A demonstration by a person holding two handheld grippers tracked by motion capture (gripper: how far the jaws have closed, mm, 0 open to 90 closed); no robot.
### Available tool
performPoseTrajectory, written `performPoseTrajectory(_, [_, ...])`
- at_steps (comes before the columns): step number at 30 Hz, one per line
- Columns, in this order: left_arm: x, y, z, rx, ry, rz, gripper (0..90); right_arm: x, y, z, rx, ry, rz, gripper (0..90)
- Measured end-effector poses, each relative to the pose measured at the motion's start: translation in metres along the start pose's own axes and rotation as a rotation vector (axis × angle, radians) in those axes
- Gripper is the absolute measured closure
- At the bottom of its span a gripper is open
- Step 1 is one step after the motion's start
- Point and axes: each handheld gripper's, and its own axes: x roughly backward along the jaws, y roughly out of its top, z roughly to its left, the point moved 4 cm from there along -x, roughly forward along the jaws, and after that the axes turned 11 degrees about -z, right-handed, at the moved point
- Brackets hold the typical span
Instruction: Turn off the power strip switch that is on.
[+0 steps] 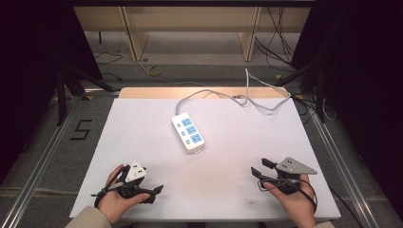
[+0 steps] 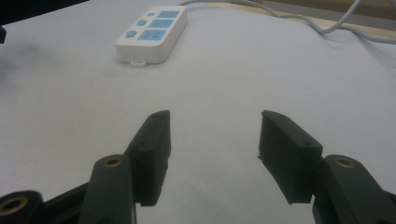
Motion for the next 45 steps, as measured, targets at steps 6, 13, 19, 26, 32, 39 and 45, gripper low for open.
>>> performPoseTrajectory(6, [-0.001,0.000,0.006,0.012,0.025,-0.013,14.4,0.000,0.000,0.002,-0.013,0.007,0.004,51.3])
performPoseTrajectory(13, [-0.003,0.001,0.006,0.012,0.036,-0.023,15.5,-0.001,0.002,0.007,0.035,0.007,0.044,76.6])
performPoseTrajectory(19, [-0.006,0.001,0.003,0.001,0.025,-0.013,15.5,0.001,0.007,0.010,0.092,-0.008,0.061,90.0])
performPoseTrajectory(26, [-0.006,0.001,0.003,0.004,0.030,-0.016,15.7,-0.003,0.010,0.011,0.107,-0.006,0.087,90.0])
performPoseTrajectory(32, [-0.007,0.001,0.001,-0.001,0.024,-0.012,15.6,-0.008,0.016,0.013,0.109,-0.007,0.085,90.0])
performPoseTrajectory(39, [-0.008,0.001,0.001,-0.004,0.023,-0.010,15.7,-0.012,0.021,0.014,0.103,-0.010,0.087,90.0])
performPoseTrajectory(45, [-0.008,0.001,0.001,-0.005,0.022,-0.009,15.7,-0.016,0.024,0.015,0.102,-0.007,0.086,90.0])
